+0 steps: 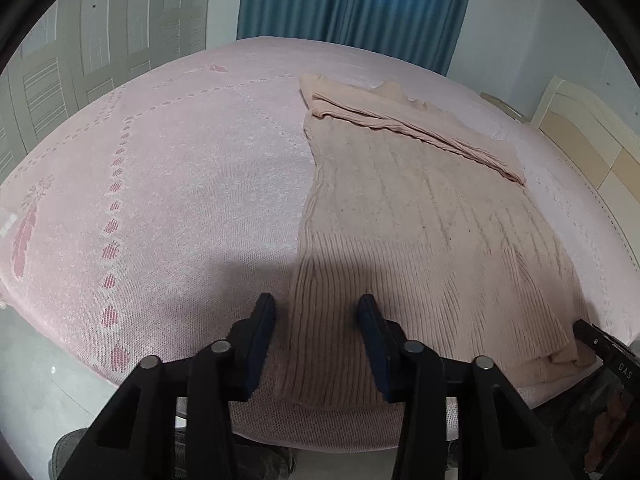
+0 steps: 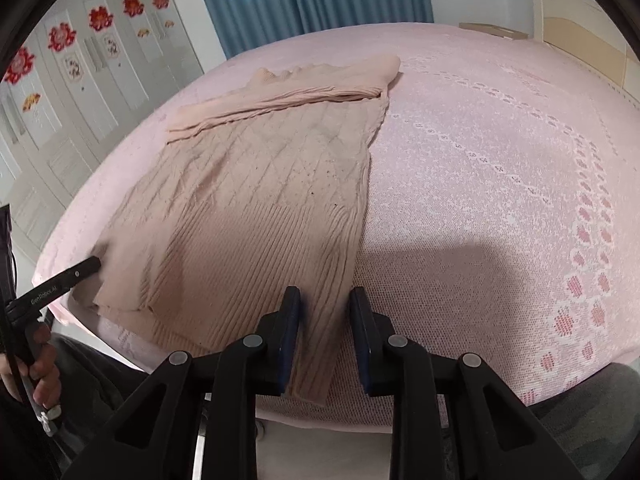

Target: Fold small clothes

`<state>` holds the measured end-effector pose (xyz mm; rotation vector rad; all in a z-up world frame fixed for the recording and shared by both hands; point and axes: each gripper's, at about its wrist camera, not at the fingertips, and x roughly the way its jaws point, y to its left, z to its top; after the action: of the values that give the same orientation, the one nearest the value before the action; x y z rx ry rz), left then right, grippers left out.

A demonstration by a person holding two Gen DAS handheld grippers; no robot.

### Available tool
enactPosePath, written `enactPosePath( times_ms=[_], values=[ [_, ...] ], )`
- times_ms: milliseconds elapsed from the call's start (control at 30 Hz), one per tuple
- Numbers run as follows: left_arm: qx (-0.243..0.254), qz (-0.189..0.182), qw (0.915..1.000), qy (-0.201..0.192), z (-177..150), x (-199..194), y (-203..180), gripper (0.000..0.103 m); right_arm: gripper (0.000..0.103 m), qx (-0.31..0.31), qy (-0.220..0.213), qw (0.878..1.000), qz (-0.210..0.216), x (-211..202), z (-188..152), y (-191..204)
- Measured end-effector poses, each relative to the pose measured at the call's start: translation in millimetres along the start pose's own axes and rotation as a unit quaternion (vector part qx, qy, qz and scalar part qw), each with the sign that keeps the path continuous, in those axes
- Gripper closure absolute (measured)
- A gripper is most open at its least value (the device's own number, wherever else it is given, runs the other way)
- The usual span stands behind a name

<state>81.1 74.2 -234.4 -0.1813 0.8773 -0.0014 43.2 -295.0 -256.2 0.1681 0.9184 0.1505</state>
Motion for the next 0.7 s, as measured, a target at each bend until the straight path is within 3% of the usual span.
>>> enactPosePath(
  times_ms=[67,100,233,467,700],
  values=[
    [-0.008,-0.012,0.9999,-0.001,-1,-2,3,0.092,0.078,-0.011,-0.004,1.0,-0.009,0,-1,4],
    [-0.012,-0.022,0.9997,-0.001,-2,-3,5,0.093,0.077,-0.015,-0.005,1.0,-0.014,1,-1,6],
    [-0.023,-0.023,0.9994,-0.012,-3,-10,12,0.094,0.077,-0.012,-0.004,1.0,-0.017,1,2,7],
    [-0.071,-0.042,0.9965,0.009,-8,-10,28,0.092,0.077,0.007,-0.002,1.0,0.002,2,5,-1],
    [-0.045,-0.043,0.9979,0.017,-8,-3,14,0.075,0.077,0.014,0.004,1.0,0.014,1,5,-4]
  ],
)
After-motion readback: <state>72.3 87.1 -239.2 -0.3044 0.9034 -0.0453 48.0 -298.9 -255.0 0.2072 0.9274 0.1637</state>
